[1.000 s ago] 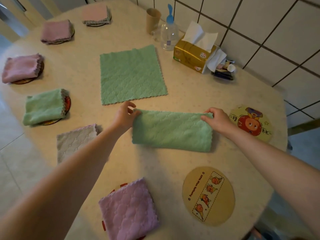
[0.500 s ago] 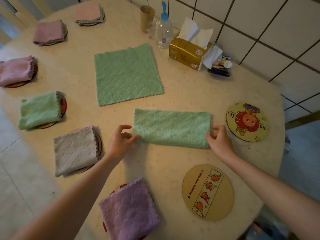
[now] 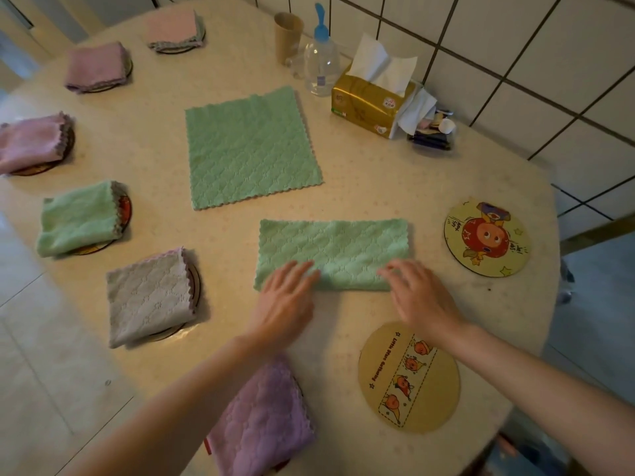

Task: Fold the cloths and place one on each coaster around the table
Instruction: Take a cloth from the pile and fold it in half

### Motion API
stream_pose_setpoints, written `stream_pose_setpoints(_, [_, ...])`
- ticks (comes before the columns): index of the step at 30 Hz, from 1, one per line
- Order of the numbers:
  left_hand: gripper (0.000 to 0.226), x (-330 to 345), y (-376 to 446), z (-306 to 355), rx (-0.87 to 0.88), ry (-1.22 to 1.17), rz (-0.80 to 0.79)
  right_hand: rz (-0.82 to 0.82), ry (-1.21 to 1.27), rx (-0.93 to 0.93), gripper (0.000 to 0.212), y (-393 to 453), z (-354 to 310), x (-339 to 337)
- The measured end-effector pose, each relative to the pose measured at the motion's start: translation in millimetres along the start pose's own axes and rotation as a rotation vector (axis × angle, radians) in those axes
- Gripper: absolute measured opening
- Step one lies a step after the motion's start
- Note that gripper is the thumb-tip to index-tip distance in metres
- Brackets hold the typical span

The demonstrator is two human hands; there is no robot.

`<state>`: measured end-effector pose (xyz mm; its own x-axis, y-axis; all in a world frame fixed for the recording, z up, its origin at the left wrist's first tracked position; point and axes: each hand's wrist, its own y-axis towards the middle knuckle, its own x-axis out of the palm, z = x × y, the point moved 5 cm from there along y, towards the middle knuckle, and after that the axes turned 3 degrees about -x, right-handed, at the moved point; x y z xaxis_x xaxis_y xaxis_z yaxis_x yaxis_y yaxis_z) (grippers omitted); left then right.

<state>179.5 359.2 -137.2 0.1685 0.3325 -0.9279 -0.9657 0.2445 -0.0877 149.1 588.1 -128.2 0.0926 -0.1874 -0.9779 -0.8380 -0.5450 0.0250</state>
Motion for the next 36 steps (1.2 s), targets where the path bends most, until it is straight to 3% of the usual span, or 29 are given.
stream_pose_setpoints(2, [0.068,22.2,-2.0,14.3,0.074,0.068,-0.15,-0.077,-0.122,-0.178,0.068,-8.1,-8.5,16.3])
stream_pose_setpoints(4, [0.068,35.7,-1.0,12.0,0.022,0.104,-0.242,-0.123,-0.187,-0.232,0.075,-12.3,-6.8,23.7])
stream_pose_setpoints(11, [0.073,39.4,-2.0,4.4,0.026,0.218,-0.314,-0.203,-0.187,-0.327,0.077,-11.2,5.6,18.8])
stream_pose_setpoints(23, [0.061,29.7,4.1,27.1,-0.116,0.17,-0.244,-0.223,-0.266,-0.362,0.038,25.9,-9.7,1.0])
stream_pose_setpoints(29, [0.082,28.4,-5.0,72.6,-0.001,0.042,-0.099,-0.181,0.037,-0.296,0.041,-12.3,-52.5,-34.5])
stream_pose_setpoints(31, [0.075,32.4,-16.4,78.2,0.036,0.042,-0.067,-0.223,0.175,-0.241,0.045,-29.5,-64.9,-39.0])
stream_pose_setpoints(34, [0.053,34.6,-33.9,74.3,0.128,0.087,-0.055,-0.254,0.379,-0.237,0.032,-43.8,-80.8,-45.8])
stream_pose_setpoints(36, [0.052,34.0,-45.3,67.2,0.251,0.186,-0.065,-0.246,0.434,-0.239,0.031,-44.7,-75.4,-44.1])
